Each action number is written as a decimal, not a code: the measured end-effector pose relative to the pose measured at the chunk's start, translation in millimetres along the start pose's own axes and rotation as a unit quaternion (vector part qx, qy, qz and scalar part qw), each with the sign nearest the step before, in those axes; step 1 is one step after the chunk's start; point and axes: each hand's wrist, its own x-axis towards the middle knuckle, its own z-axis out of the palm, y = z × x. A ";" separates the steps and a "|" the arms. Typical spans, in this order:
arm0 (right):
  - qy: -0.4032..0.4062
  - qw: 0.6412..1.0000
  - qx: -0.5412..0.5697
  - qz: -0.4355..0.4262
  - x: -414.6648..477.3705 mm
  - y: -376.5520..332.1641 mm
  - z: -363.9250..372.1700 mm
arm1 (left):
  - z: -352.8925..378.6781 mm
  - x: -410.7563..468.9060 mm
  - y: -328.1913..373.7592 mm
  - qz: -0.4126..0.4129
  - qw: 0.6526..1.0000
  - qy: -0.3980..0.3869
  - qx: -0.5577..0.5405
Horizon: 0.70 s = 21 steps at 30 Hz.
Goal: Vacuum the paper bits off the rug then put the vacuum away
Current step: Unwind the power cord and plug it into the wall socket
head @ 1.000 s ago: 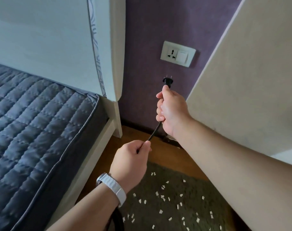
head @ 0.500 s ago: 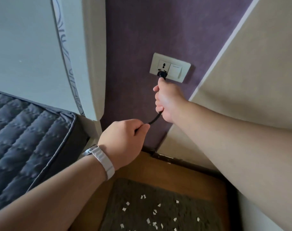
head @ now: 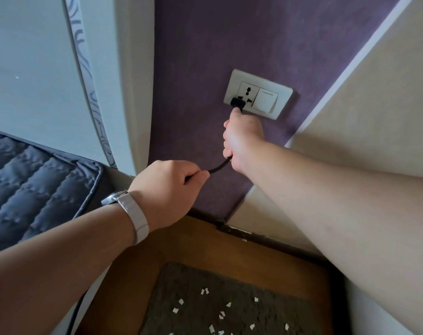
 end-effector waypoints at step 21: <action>0.051 0.999 0.013 -0.017 3.3 3.3 2.2 | -2.0 7.3 -19.2 0.048 0.998 0.012 -0.041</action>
